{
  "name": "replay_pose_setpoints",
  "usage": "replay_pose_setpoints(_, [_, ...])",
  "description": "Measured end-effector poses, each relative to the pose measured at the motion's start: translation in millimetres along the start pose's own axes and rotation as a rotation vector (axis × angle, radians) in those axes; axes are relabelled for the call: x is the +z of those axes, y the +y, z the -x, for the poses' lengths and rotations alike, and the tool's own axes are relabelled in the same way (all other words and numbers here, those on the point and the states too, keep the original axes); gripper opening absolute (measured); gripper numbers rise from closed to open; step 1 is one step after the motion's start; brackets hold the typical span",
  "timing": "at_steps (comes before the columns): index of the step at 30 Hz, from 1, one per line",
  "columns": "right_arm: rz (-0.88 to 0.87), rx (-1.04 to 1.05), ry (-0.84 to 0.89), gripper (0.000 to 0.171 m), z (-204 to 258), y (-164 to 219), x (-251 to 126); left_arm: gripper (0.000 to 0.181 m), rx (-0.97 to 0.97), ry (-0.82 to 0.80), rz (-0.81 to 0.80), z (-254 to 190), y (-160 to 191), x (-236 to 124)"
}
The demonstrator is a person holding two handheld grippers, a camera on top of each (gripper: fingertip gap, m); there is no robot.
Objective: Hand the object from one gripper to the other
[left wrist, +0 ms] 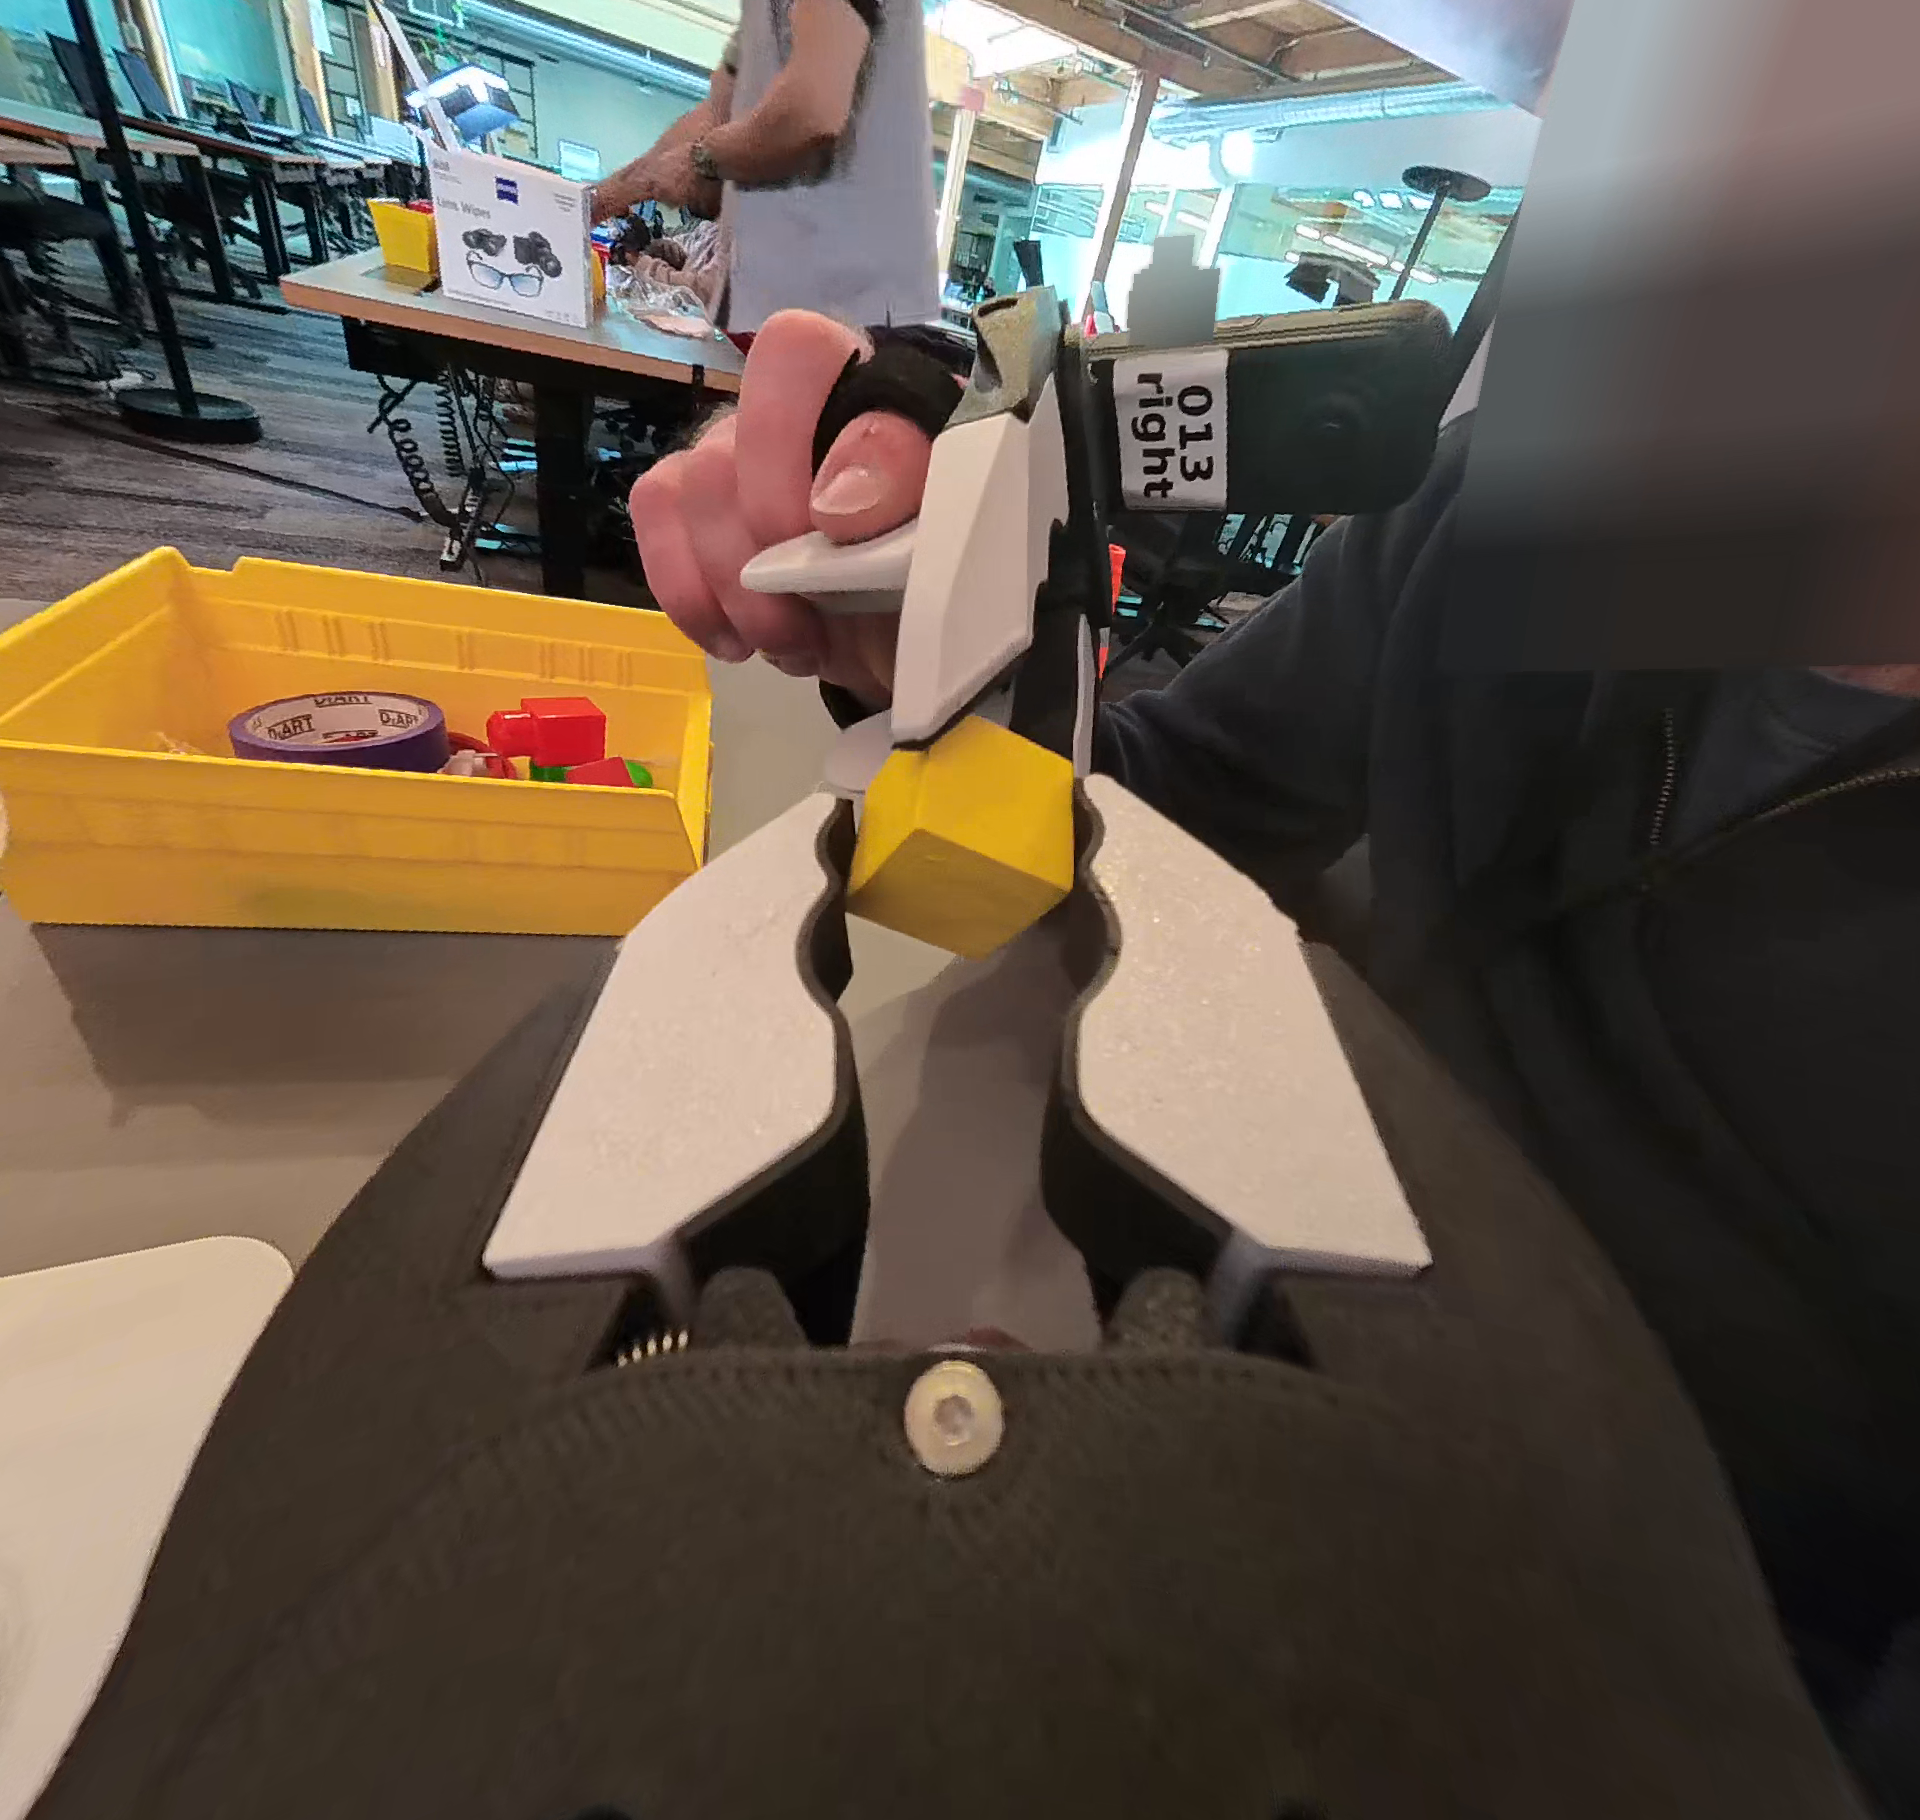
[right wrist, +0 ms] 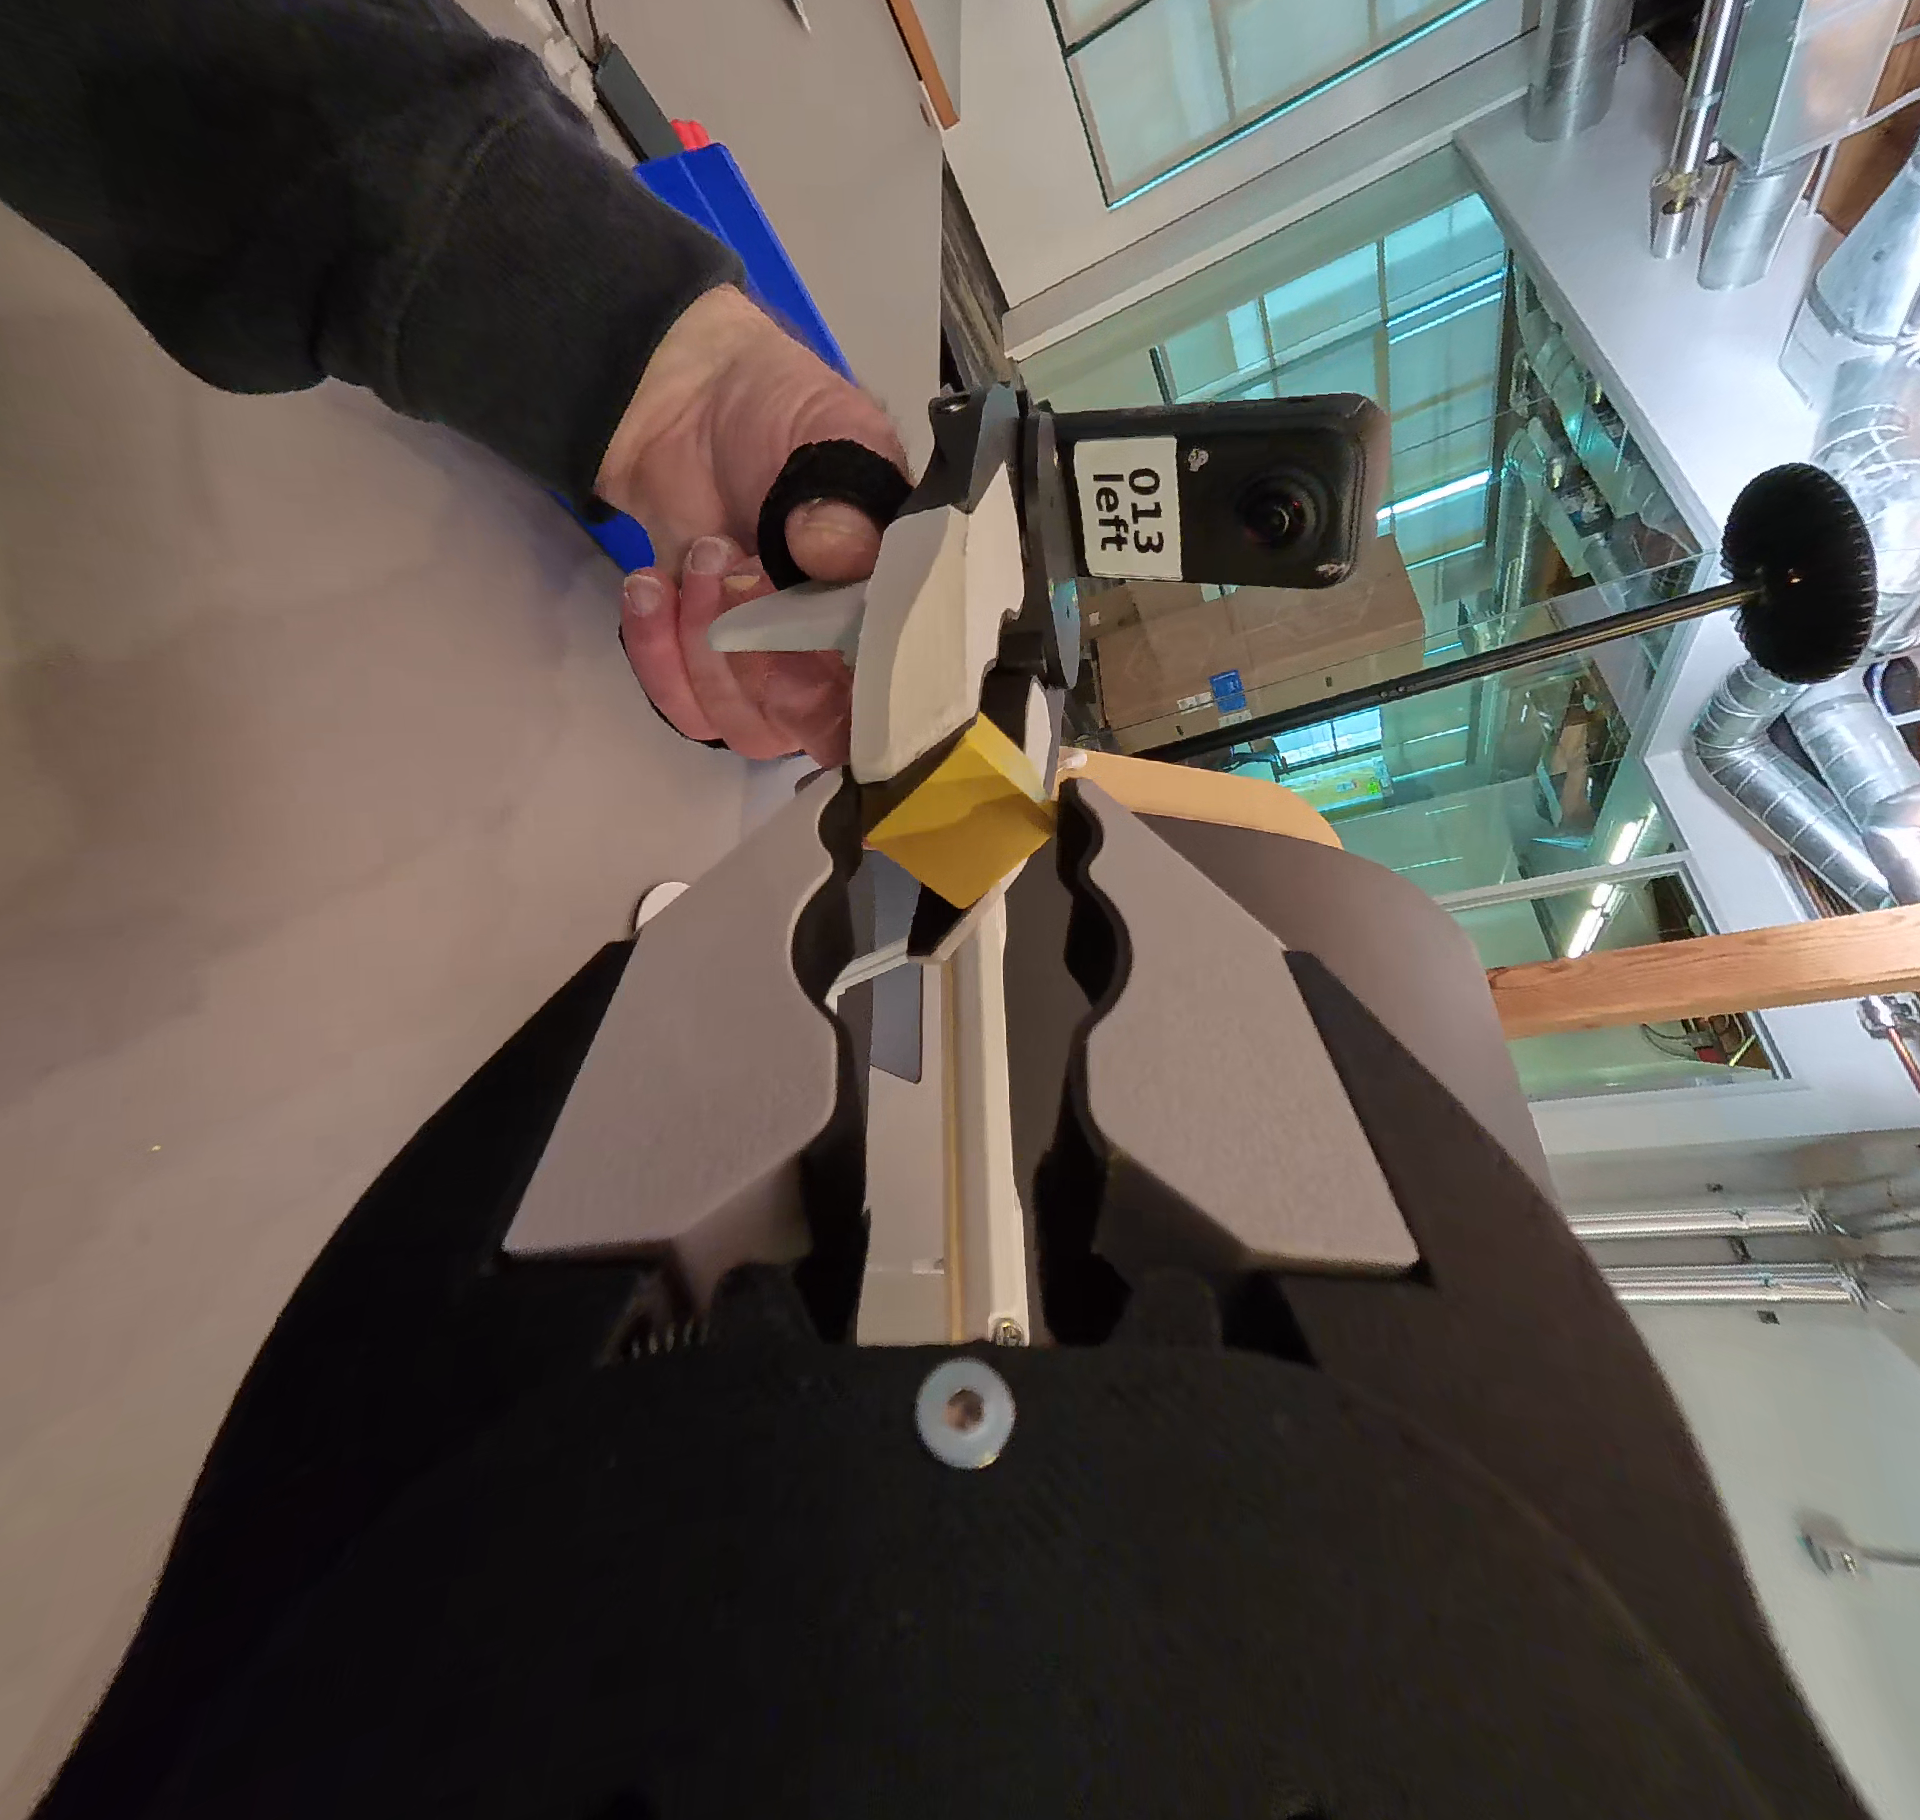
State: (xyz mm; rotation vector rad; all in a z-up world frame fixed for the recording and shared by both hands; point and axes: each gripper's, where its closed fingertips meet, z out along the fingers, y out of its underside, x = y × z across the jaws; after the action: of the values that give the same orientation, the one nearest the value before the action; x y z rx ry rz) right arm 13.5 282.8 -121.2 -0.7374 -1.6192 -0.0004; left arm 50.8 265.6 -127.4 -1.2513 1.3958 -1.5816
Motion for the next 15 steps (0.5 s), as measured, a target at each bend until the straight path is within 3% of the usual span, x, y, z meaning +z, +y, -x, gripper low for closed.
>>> replay_pose_setpoints(1, [0.002, 0.004, -0.003, 0.035, 0, 0, 0, 0.038, -0.007, 0.008, -0.003, 0, 0, 0])
replay_pose_setpoints(7, [0.006, 0.051, 0.048, 0.034, -11, 3, -2, 0.04, 0.018, -0.019, -0.051, 2, -7, -1])
replay_pose_setpoints(9, [0.033, 0.081, 0.097, 0.034, -22, 10, -5, 0.058, 0.069, -0.133, -0.081, 14, -16, -7])
replay_pose_setpoints(15, [0.195, 0.088, 0.196, 0.034, -41, 37, -12, 0.055, 0.234, -0.512, -0.088, 42, -39, -33])
